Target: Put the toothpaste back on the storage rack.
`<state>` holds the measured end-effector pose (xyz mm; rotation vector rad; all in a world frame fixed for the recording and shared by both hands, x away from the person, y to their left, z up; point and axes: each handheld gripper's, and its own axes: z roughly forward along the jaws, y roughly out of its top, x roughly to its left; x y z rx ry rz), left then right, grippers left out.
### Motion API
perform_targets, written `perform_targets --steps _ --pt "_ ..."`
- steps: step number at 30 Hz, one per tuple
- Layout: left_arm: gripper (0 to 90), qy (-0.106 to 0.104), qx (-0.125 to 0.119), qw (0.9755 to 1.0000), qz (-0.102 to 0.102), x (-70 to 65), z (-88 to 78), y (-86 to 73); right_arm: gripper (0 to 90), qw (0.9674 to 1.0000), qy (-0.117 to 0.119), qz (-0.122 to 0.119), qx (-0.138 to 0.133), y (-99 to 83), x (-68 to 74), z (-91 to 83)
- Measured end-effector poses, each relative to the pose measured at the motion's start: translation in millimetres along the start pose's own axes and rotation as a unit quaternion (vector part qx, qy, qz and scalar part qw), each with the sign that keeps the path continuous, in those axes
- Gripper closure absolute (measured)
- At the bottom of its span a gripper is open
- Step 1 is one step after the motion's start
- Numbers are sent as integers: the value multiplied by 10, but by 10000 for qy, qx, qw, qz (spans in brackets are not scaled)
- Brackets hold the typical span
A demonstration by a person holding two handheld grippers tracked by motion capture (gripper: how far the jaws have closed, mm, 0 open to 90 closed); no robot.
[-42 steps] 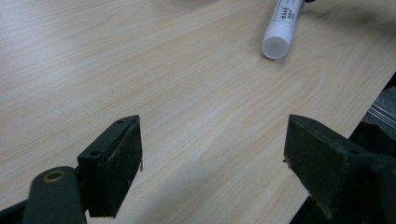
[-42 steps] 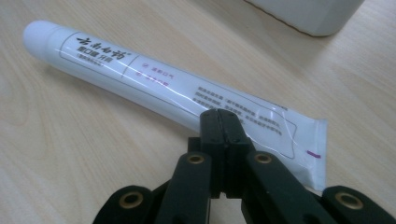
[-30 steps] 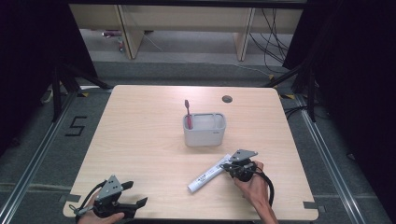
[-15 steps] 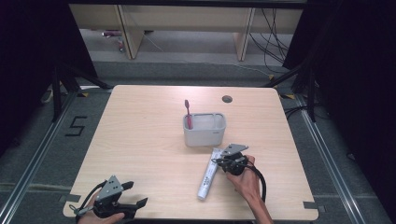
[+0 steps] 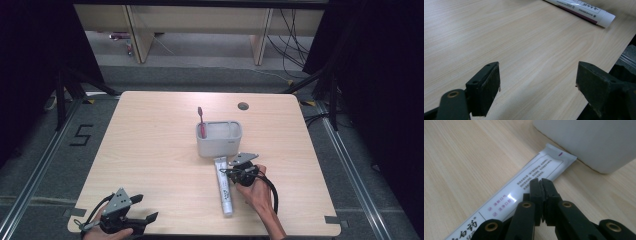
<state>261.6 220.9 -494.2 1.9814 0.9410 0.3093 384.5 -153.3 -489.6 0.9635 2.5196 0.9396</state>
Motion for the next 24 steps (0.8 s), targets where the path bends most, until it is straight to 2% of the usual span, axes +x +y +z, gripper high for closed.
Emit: perform_targets --steps 4,5,7,9,10,11,12,13,14,15,16,19,20,21,22,24 --pt "191 -11 26 10000 37 1 -1 0 835 10000 44 -10 -61 39 19 -52" --pt "192 -39 -40 10000 11 1 13 -4 797 10000 0 -6 -14 65 39 -93" --pt "191 -66 11 10000 35 1 3 -3 731 9999 -30 104 2 83 67 -128" --pt "191 -34 -12 10000 16 -1 -1 1 625 9995 9 311 3 90 104 -137" --pt "191 -22 -13 10000 14 0 -2 2 570 9992 48 379 136 95 114 -165" --pt "192 -31 -10 10000 16 0 -2 0 526 9980 88 594 203 102 141 -179" --pt "191 -15 -1 10000 34 -2 -5 0 493 9984 39 525 196 100 131 -187" --pt "191 -32 5 10000 33 -2 -8 3 466 9976 68 655 221 104 146 -204" --pt "191 -32 5 10000 33 -2 -8 3 466 9976 68 655 221 104 146 -204" --pt "191 -42 -14 10000 30 0 -6 6 421 9974 2 656 312 105 164 -218" --pt "191 -19 10 10000 39 -3 -7 4 414 9950 79 904 407 111 199 -219" --pt "191 -35 17 10000 53 -3 -9 4 408 9954 113 816 488 110 214 -212" --pt "191 -19 13 10000 61 0 -11 7 399 9946 111 881 544 113 232 -201" --pt "192 -34 4 10000 34 0 -10 7 395 9947 107 824 607 117 247 -186" --pt "192 -13 22 10000 63 2 -11 5 391 9933 159 911 699 120 268 -184" --pt "191 -14 11 10000 17 -4 -10 4 387 9930 177 875 775 126 283 -172"
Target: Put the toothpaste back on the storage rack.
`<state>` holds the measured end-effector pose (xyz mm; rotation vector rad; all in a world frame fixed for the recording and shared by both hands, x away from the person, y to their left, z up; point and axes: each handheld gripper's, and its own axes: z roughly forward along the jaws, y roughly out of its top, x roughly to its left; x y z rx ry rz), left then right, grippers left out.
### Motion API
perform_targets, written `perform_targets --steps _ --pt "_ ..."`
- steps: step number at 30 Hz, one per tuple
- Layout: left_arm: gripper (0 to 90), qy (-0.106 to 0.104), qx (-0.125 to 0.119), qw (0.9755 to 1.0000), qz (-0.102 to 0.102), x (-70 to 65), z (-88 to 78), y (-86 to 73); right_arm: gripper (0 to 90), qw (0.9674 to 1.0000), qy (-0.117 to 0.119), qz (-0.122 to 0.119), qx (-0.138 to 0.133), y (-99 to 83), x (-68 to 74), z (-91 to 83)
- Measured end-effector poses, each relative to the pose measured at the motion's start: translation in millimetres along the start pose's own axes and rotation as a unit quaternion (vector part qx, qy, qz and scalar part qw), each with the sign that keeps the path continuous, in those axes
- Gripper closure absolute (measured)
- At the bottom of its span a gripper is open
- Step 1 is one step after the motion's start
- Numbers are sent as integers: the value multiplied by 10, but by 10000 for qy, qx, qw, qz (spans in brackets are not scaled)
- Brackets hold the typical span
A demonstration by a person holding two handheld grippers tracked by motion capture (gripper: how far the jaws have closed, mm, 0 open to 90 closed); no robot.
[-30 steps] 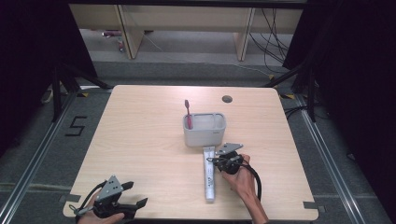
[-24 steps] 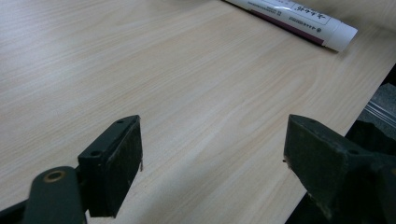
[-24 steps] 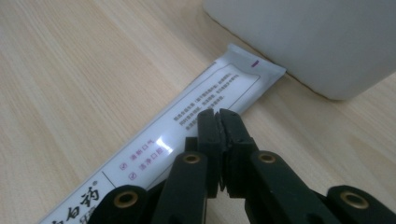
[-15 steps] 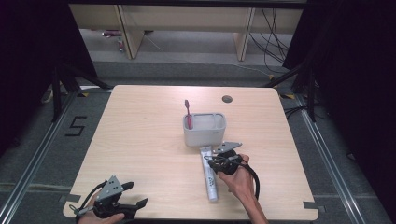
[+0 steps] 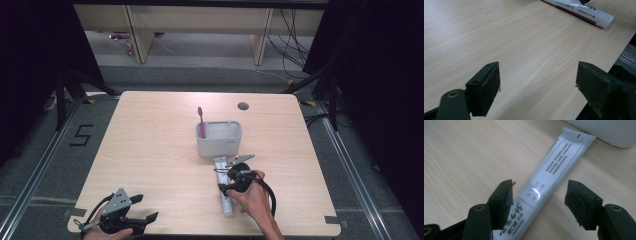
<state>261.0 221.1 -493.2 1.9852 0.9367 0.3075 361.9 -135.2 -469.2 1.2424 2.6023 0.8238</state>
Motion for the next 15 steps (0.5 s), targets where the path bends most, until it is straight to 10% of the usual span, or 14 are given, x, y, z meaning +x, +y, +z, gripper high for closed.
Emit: perform_targets --steps 15 --pt "191 -17 -3 10000 32 -1 3 1 371 9991 -52 -43 421 29 52 83"
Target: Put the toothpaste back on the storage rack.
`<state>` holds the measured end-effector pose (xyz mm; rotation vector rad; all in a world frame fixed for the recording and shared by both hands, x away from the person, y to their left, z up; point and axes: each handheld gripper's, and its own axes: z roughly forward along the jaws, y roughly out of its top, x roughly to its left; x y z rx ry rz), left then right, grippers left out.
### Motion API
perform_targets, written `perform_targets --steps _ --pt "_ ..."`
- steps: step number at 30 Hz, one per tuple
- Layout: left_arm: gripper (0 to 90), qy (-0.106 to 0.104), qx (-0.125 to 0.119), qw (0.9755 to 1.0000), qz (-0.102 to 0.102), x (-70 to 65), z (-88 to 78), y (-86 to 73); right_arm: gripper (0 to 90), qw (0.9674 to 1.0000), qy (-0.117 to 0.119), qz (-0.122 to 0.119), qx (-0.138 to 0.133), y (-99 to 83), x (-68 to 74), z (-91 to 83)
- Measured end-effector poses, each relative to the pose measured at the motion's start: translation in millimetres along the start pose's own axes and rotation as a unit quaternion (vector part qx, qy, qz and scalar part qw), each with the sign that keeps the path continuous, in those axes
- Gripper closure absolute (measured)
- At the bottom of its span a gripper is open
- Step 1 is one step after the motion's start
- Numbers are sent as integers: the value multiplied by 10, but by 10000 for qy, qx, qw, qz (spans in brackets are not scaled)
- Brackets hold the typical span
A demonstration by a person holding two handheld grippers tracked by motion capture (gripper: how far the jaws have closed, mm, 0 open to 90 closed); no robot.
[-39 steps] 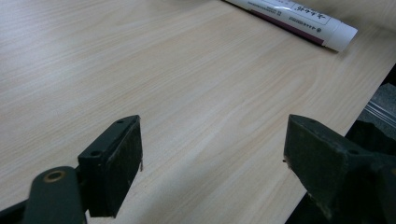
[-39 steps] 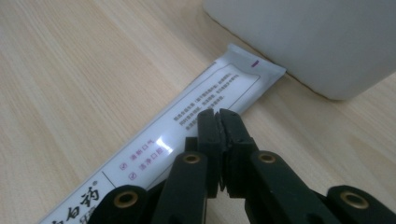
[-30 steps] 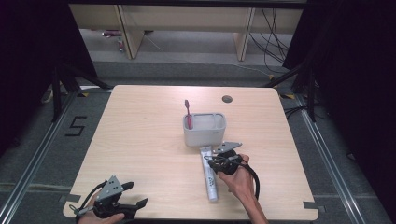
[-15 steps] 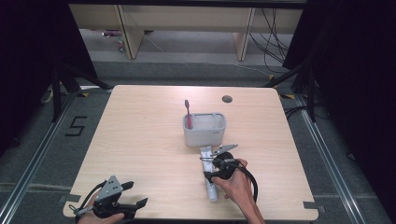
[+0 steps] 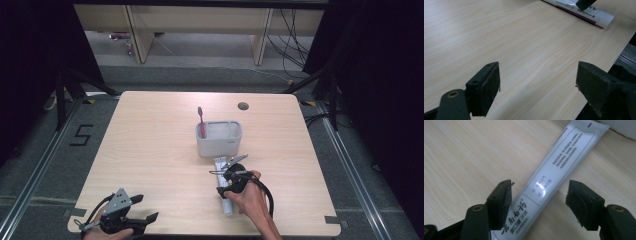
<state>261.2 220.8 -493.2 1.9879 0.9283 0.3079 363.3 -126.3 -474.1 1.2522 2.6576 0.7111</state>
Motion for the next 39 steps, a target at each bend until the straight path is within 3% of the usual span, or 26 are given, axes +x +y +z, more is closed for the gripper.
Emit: perform_targets --steps 3,4,8,9,10,11,12,14,16,20,26,27,32,35,39 --pt "191 19 18 10000 9 4 -1 -1 374 10000 49 -31 77 2 2 13" --pt "191 -1 0 10000 1 1 -1 0 375 9999 -1 -156 74 6 -14 21" --pt "191 4 -2 10000 -9 3 -1 -1 377 9998 48 -15 208 7 6 31" --pt "191 25 11 10000 10 6 -3 0 376 9996 37 -126 235 11 -9 41" --pt "191 34 -67 10000 -40 -2 5 -1 375 9995 68 -35 318 12 4 45" --pt "191 3 -37 10000 -49 1 -1 4 375 9994 44 -109 316 19 0 57" --pt "191 -1 -55 10000 -34 3 1 1 373 9993 -5 -8 371 22 19 56" --pt "191 7 -44 10000 -37 -2 -2 1 371 9990 -8 -148 412 44 9 75" --pt "191 8 -56 10000 -42 1 -3 5 375 9988 -50 -41 480 67 25 82" --pt "191 0 -59 10000 -32 -1 -4 5 383 9984 -19 -136 554 108 -14 106" --pt "191 -10 -68 10000 -20 -2 -6 8 471 9961 90 -119 865 170 -34 106" --pt "191 -9 -71 10000 -21 -3 -6 8 506 9955 109 -267 904 185 -66 105" --pt "192 -21 -53 10000 -6 -4 -4 9 552 9925 168 -384 1146 220 -95 98" --pt "191 -17 -50 10000 4 -6 -3 10 562 9913 127 -415 1241 239 -105 105" --pt "191 -43 -62 10000 14 -7 1 10 578 9867 24 -577 1518 299 -98 124"
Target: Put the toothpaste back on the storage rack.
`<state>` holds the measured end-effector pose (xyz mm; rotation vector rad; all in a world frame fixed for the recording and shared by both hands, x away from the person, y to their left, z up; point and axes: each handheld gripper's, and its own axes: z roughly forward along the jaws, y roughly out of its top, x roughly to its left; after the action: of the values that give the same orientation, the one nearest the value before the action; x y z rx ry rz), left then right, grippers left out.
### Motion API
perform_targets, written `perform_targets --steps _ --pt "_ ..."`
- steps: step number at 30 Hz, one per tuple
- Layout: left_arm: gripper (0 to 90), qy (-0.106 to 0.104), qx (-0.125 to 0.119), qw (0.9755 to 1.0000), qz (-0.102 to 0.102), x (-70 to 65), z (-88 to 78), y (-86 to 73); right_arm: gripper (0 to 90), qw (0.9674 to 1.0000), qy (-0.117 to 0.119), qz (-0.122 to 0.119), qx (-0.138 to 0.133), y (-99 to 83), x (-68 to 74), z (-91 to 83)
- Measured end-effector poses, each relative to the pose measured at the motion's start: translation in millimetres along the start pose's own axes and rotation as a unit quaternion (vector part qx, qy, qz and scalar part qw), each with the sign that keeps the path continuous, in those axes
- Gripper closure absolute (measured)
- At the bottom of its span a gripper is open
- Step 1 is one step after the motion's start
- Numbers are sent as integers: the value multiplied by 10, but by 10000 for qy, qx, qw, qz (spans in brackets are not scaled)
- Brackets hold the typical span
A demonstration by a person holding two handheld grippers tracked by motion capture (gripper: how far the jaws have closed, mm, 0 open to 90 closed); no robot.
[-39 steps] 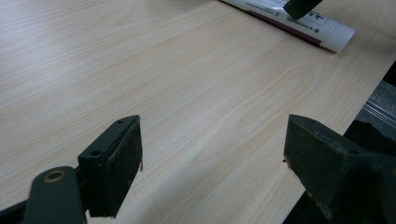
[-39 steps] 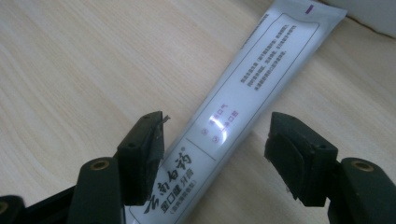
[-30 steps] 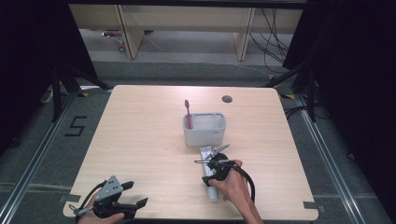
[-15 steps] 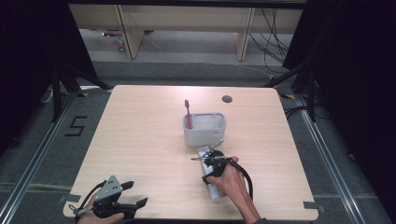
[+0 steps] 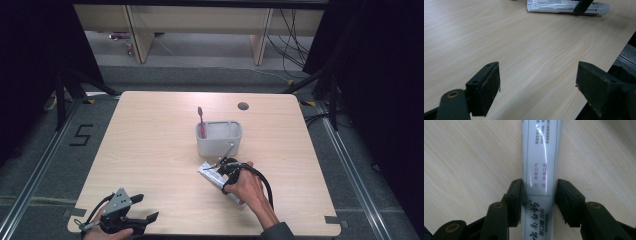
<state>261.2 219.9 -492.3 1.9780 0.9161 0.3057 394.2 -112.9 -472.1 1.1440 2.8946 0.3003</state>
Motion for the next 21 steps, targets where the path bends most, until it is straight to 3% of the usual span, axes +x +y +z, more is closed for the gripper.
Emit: perform_targets --steps 4,5,9,13,21 --pt "191 17 0 10000 -7 0 -7 4 589 9997 -38 -44 231 64 18 -6" --pt "191 16 -11 10000 -7 1 -8 5 591 9995 -31 -249 203 68 -4 8" --pt "191 3 6 10000 1 2 -11 6 592 9988 -97 -161 447 115 41 11" --pt "192 6 -24 10000 -11 -2 -10 6 595 9982 -152 -287 510 139 48 39" --pt "191 -7 -24 10000 -14 -3 -9 7 600 9973 -191 -224 670 158 71 60"
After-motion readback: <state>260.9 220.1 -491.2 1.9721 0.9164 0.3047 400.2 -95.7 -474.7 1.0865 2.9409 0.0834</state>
